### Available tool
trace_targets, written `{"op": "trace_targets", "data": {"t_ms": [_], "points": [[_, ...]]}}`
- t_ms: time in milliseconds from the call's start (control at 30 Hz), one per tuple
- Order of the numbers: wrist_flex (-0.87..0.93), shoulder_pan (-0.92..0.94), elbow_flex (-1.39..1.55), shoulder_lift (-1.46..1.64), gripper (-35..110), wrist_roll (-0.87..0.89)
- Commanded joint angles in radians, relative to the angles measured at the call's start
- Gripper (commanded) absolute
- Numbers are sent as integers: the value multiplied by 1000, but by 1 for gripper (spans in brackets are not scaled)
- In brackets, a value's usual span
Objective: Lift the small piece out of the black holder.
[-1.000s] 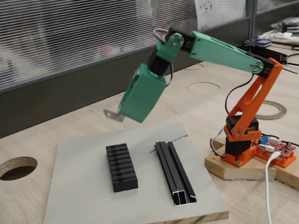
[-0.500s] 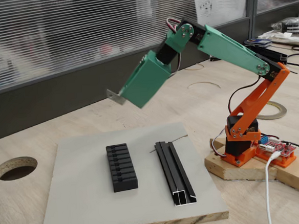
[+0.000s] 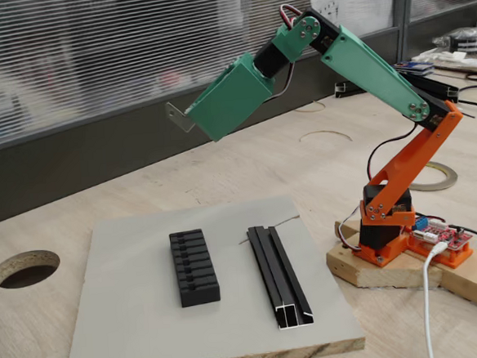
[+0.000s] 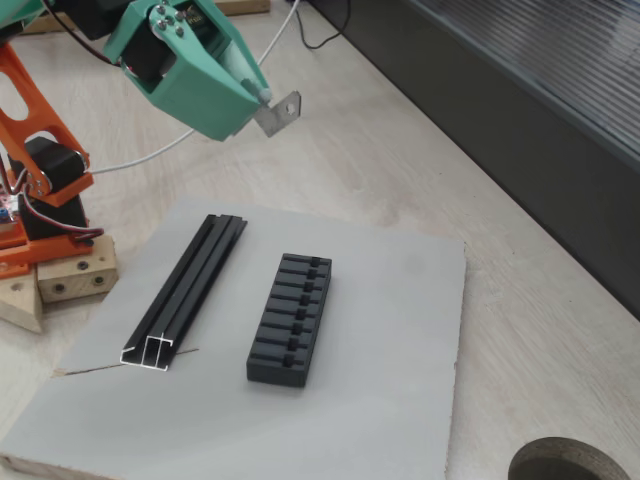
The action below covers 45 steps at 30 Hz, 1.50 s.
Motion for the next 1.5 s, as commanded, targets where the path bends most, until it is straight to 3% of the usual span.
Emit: {"op": "trace_targets", "data": {"t_ms": [0,1467], "points": [[-5,0,-29,29,6,0],[3,0,-15,12,7,3]]}}
